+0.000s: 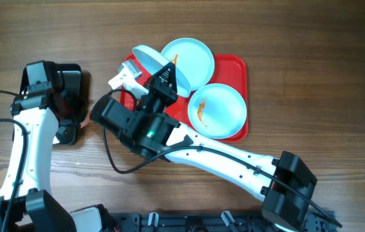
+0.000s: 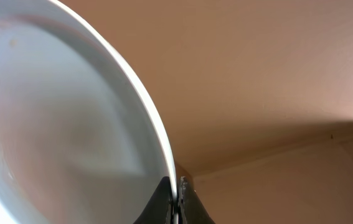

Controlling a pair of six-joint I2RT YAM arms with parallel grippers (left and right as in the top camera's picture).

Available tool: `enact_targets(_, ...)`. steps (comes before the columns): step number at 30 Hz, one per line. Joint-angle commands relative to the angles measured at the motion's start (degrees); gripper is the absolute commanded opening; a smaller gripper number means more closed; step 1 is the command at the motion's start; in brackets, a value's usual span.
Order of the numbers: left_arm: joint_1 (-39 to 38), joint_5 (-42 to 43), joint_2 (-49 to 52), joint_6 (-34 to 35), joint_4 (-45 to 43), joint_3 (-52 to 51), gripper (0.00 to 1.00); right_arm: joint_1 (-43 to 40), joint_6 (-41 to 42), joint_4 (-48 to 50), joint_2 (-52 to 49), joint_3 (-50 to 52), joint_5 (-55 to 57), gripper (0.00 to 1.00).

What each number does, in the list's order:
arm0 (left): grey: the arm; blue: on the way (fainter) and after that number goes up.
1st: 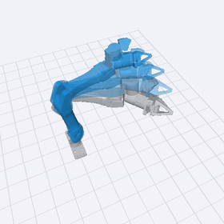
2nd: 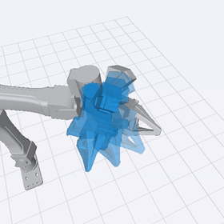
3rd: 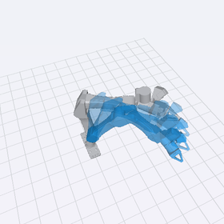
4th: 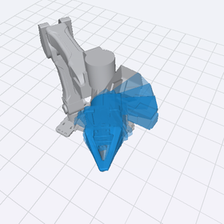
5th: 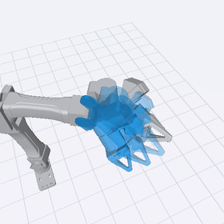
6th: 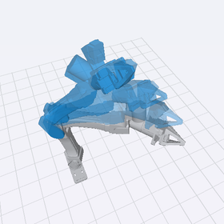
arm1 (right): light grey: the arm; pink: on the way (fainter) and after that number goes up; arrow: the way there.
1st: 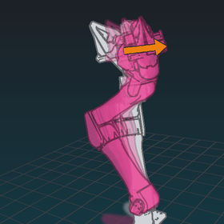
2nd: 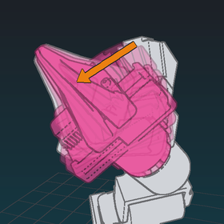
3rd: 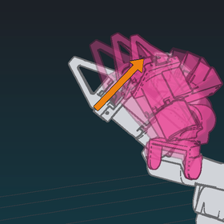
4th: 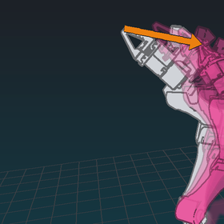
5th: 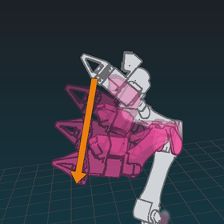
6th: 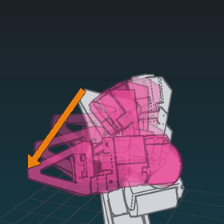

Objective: Clean dirty plates on tray and stack at the side
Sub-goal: 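Carry the cleaned plate with the right gripper to the table right of the tray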

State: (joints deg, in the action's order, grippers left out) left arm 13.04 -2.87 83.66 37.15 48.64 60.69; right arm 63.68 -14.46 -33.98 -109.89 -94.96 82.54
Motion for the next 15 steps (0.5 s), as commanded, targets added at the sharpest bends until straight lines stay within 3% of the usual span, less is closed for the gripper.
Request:
enact_targets(1, 0.31, 0.50, -1.38, -0.74, -0.11, -0.37, 0.04, 0.07, -0.37, 0.35, 2.21, -0.07, 0.98, 0.04)
enact_targets(15, 0.33, 0.52, -1.38, -0.74, -0.11, -0.37, 0.04, 0.07, 1.38, 0.48, 2.21, -0.07, -1.86, 0.04)
